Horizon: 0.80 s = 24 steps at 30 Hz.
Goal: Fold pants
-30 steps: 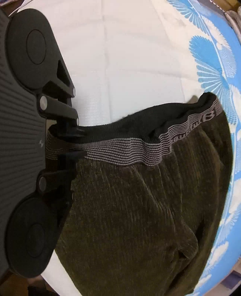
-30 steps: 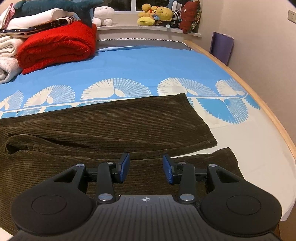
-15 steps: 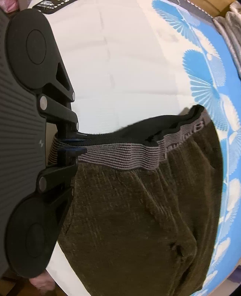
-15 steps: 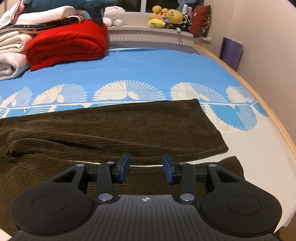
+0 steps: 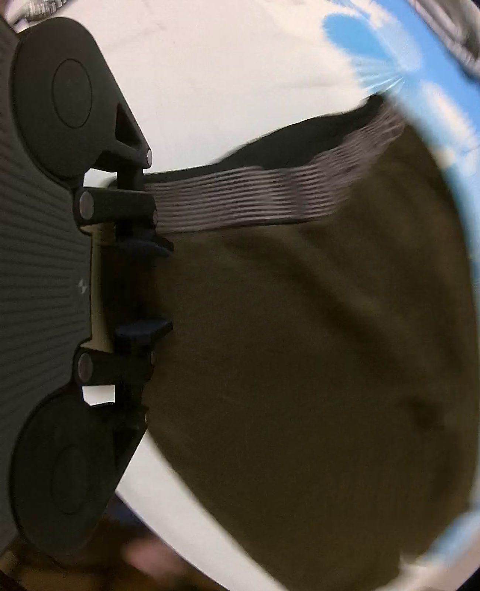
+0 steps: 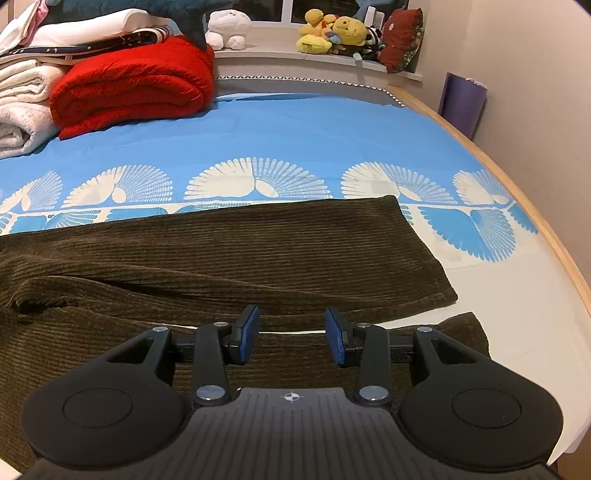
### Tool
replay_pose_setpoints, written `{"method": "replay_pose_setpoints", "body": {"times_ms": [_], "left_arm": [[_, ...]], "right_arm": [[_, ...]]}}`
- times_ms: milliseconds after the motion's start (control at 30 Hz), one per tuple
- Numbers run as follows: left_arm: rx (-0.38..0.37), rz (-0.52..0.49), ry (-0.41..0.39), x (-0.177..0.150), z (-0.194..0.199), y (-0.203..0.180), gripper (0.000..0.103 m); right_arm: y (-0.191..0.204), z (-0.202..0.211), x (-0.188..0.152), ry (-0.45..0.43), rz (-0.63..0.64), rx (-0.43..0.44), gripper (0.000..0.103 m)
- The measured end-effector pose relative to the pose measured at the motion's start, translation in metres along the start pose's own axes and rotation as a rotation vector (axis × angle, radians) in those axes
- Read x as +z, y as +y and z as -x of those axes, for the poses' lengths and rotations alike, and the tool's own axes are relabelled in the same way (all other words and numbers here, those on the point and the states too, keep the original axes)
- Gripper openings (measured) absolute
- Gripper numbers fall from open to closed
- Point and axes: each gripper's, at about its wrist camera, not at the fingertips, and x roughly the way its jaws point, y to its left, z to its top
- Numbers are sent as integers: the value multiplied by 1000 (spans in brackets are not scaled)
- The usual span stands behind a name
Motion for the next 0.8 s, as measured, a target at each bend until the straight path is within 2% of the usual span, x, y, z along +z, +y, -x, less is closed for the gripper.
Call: {"method": "replay_pose_setpoints", "body": {"times_ms": [67, 200, 300, 533, 633, 800], "left_arm": [[8, -30, -22, 1, 4, -5, 40], [-47, 99, -148, 10, 29, 13, 40], [-47, 172, -200, 18, 39, 22, 41], [72, 250, -257, 34, 48, 23, 46], [110, 307, -320, 39, 58, 27, 54], [180, 429, -455, 46, 78, 35, 56]], "right_arm": [[-4, 2, 0, -4, -15, -2, 41], [-16, 6, 2, -20, -67, 16, 41], [-24, 7, 0, -25, -84, 17, 41], [-32, 4, -1, -10, -87, 12, 41], [-34, 4, -1, -10, -97, 15, 41], [-36, 4, 0, -14, -101, 20, 41]]}}
